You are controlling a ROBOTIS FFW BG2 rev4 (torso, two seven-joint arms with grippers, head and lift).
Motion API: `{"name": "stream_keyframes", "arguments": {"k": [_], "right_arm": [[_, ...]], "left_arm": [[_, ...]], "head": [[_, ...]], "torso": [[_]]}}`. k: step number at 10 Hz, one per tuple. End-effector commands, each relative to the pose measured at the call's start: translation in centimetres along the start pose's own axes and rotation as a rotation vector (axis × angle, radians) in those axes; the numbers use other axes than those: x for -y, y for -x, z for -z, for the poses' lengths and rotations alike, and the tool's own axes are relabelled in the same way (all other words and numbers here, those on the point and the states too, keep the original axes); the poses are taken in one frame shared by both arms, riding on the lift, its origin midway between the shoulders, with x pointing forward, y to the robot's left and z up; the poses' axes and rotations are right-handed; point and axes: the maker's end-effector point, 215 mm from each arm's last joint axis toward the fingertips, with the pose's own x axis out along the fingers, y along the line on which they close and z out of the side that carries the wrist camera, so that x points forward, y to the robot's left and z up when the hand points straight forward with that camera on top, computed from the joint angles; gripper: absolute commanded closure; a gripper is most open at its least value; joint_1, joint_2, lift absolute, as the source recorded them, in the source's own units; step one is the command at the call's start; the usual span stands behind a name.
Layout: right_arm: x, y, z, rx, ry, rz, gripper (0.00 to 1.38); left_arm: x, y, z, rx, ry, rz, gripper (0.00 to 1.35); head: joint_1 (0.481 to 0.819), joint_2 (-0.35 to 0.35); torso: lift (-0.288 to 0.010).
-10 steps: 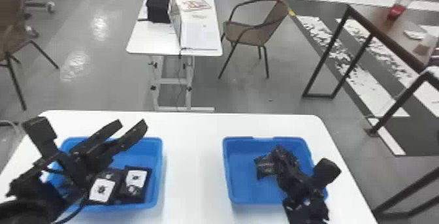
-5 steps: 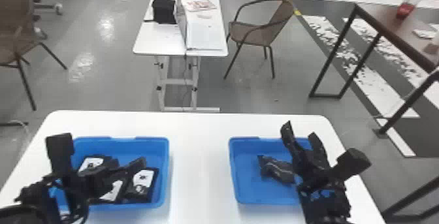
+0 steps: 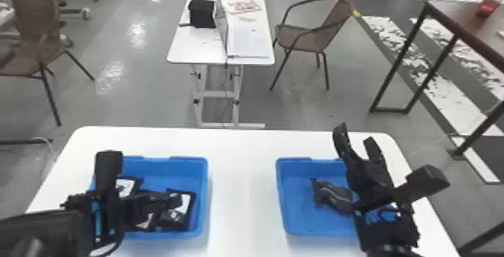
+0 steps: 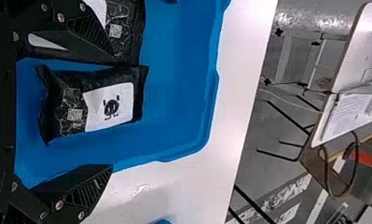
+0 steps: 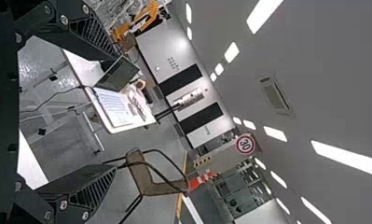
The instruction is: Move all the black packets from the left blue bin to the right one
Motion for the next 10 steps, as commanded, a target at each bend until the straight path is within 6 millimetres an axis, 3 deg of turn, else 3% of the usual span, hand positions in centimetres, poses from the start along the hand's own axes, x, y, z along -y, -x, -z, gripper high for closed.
{"name": "stream_keyframes", "arguments": {"k": [1,5,8,10], "right_arm": [[-0.1,0.0,-0.1,0.003,-0.008,-0.005,0.21],[-0.9,0.3,0.0,0.005,-0.035,-0.023,0.21],[-1.3,0.3,-0.2,0.010,-0.047,-0.031,0.21],[-1.4,0.2,-0.3,0.012,-0.059,-0.034,0.21]], "left_arm": [[0.5,-1.7,0.9,-0.057,0.009,0.020,0.20],[0.5,-3.6,2.8,-0.169,0.018,0.010,0.22],[-1.2,-3.4,4.0,-0.261,0.003,-0.072,0.41],[-1.1,-4.8,4.8,-0.264,0.026,-0.029,0.91]], "head": [[0.695,-0.095],[0.695,-0.115],[0.695,-0.106],[0.695,-0.097]], "torso": [[0.000],[0.000],[0.000],[0.000]]}}
